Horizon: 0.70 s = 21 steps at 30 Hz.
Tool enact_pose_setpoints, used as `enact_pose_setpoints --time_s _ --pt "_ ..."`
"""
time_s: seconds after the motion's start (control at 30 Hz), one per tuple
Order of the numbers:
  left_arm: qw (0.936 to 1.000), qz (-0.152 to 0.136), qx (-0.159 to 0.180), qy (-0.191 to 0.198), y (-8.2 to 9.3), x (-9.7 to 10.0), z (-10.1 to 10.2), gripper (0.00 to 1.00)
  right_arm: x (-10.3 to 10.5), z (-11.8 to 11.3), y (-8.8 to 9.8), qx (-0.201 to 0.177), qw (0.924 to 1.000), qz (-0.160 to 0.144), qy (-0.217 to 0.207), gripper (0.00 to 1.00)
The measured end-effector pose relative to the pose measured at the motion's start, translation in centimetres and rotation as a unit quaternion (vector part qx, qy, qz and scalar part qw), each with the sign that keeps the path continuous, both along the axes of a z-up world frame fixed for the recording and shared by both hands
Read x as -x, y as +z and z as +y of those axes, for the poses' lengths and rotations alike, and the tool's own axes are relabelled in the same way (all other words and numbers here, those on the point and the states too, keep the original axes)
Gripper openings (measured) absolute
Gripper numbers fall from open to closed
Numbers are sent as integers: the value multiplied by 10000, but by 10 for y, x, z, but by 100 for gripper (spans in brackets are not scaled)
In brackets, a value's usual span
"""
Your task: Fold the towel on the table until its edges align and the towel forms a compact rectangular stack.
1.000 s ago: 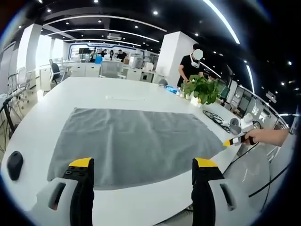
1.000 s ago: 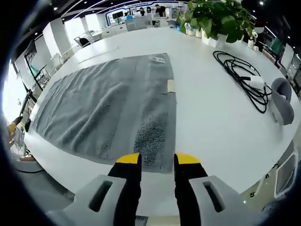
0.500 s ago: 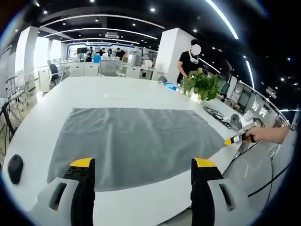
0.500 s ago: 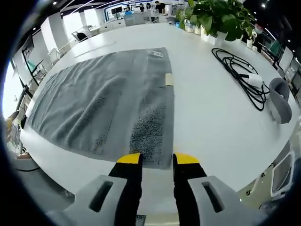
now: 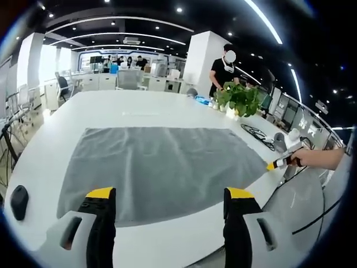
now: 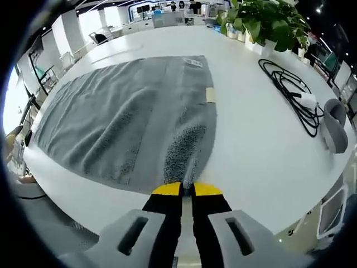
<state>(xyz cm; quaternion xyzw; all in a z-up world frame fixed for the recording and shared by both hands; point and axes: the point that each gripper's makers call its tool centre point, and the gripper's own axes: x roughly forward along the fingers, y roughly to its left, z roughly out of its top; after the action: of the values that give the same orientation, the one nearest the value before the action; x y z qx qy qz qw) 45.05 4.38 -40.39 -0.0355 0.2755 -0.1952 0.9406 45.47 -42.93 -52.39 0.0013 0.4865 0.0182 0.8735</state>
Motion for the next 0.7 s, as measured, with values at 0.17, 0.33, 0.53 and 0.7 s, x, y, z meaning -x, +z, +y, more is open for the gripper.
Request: enact_pose_setpoints --time_s 0.17,0.33,0.53,0.7 --pt "10000 43 -63 63 -2 1 5 79 2 -7 5 -42 9999 -91 -109 3" --pt "9999 77 2 67 -3 2 5 79 0 -15 11 -51 9995 -195 -229 3" --pt "10000 54 66 2 -1 1 -2 80 -2 -27 20 72 9991 -281 -305 3" --pt "9999 31 76 -72 1 0 -5 80 -4 -40 27 161 9984 -361 -407 3"
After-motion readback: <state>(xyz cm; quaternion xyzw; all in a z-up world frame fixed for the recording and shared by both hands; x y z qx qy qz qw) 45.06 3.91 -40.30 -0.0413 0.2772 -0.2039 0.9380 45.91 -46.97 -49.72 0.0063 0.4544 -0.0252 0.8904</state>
